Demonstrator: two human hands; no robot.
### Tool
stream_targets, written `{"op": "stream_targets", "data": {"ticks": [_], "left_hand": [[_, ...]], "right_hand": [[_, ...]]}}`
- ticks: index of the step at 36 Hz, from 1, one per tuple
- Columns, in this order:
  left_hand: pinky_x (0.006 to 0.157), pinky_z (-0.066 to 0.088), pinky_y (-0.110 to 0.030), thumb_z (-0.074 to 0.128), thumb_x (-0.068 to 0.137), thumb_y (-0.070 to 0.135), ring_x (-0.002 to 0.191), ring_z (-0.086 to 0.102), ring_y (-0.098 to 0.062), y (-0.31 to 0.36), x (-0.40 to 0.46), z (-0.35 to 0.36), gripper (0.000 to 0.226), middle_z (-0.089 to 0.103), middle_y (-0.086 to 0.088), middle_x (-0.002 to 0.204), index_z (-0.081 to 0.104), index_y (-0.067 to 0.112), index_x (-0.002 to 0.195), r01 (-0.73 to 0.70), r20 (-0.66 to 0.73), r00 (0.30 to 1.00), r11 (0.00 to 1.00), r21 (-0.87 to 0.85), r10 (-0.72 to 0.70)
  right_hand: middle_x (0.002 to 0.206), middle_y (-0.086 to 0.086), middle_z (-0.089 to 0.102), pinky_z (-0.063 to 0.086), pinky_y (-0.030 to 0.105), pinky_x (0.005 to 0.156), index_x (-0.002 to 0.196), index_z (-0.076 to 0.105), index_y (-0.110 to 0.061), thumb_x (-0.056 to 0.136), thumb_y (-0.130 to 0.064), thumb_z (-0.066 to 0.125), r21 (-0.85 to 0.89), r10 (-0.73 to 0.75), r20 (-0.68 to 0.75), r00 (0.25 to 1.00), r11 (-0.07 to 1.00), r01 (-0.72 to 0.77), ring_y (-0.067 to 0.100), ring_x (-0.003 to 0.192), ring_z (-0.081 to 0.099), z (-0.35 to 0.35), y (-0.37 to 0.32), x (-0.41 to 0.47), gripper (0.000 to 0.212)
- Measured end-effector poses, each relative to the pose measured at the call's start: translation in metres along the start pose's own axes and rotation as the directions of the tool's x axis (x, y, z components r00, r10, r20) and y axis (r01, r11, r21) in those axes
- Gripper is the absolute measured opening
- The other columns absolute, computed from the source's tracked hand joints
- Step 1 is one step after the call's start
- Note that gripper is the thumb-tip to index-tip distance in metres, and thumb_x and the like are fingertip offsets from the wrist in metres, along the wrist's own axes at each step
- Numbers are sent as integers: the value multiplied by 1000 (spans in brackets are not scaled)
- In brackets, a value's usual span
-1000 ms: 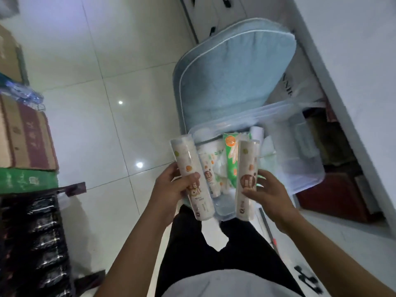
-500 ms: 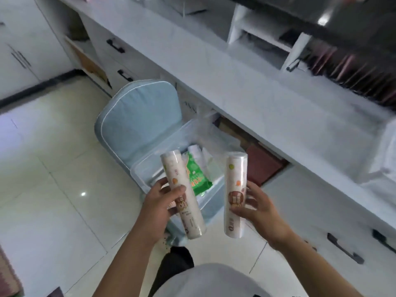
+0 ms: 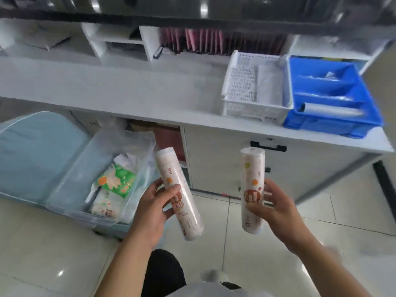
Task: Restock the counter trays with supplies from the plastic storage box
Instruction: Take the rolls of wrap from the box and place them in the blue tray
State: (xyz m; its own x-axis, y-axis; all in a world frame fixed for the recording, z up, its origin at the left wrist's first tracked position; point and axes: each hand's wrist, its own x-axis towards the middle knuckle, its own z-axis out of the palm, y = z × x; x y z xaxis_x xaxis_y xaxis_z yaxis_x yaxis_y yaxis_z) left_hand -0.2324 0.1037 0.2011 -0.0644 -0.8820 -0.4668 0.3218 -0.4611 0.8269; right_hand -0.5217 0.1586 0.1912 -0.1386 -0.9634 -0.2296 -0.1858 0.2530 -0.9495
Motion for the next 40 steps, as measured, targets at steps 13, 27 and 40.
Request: {"op": "stream_targets", "data": {"ticks": [13,27,40], "left_hand": [[70,56,-34,82,68,24,88,73,-18,3,52,118,52,75,-5,101,69,20,118,42,256,962,976,212,-97],[77,52,-41,80,70,28,98,69,-26,65,174,209,53,75,-8,102,67,22,121,41,449,886,984,174,-116],[75,53,-40,80,73,25,99,68,-25,81,227,236,42,74,-6,102,72,27,114,78,492,854,977,199,-168]], "right_hand": [[112,-14,67,56,26,74,126,57,-46,80,-9,78,-1,-151,-397,905,986,164,2,103,63,-113,2,1,63],[113,-13,58,47,31,84,131,53,-36,77,-4,78,-403,-282,-518,808,913,60,4,101,58,-190,-57,97,68],[124,0,54,52,45,78,133,43,-36,76,-6,74,-906,-402,-266,876,416,-84,33,105,52,-257,-85,184,72]]}}
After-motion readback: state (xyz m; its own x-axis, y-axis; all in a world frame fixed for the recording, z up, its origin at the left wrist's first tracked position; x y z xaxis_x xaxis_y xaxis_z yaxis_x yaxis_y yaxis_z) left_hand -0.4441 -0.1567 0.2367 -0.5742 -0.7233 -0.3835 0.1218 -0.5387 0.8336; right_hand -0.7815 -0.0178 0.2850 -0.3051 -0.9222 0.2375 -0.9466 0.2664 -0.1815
